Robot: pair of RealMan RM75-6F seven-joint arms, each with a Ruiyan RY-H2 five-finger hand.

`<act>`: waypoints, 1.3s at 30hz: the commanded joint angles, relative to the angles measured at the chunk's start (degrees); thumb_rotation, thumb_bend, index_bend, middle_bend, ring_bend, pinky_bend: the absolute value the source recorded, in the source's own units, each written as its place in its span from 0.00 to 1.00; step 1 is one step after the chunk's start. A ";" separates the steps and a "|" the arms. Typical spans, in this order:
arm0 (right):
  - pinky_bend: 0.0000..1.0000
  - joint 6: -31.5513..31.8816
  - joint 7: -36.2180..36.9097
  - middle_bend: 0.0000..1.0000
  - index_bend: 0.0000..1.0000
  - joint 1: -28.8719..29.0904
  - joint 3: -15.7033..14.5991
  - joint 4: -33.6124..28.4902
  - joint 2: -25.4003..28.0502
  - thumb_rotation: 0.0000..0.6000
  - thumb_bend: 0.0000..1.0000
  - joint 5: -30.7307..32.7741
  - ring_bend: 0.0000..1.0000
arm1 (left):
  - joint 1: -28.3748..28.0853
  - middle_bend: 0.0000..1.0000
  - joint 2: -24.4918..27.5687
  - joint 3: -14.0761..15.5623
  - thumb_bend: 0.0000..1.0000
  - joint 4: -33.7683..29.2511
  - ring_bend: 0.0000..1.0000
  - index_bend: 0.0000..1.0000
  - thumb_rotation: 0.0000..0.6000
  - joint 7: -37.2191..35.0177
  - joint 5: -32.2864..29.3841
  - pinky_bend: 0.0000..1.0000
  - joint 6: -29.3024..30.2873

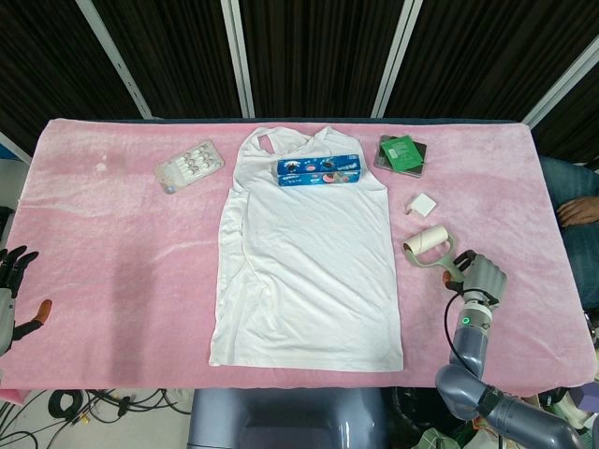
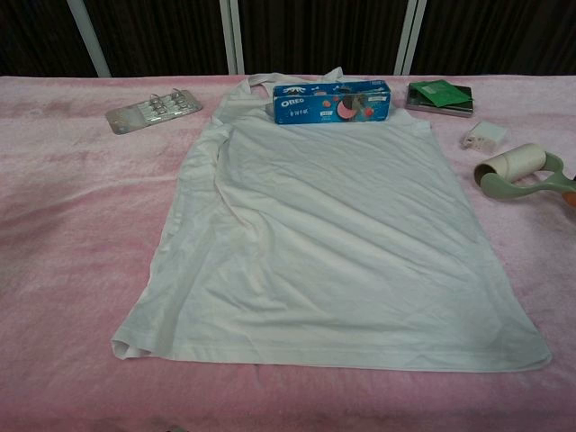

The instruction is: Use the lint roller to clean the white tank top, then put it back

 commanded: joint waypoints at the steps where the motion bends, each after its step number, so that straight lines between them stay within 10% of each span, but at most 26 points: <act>1: 0.35 0.09 0.02 0.55 0.69 0.02 0.04 -0.01 0.02 1.00 0.41 -0.09 0.52 | 0.01 0.09 0.01 -0.01 0.32 -0.02 0.03 0.15 1.00 -0.01 -0.03 0.00 0.01; 39: 0.42 -1.57 0.39 0.64 0.81 0.38 0.82 -1.26 1.60 1.00 0.52 0.59 0.59 | 0.17 0.09 0.24 0.00 0.32 -0.22 0.03 0.15 1.00 -0.30 -0.07 0.00 0.20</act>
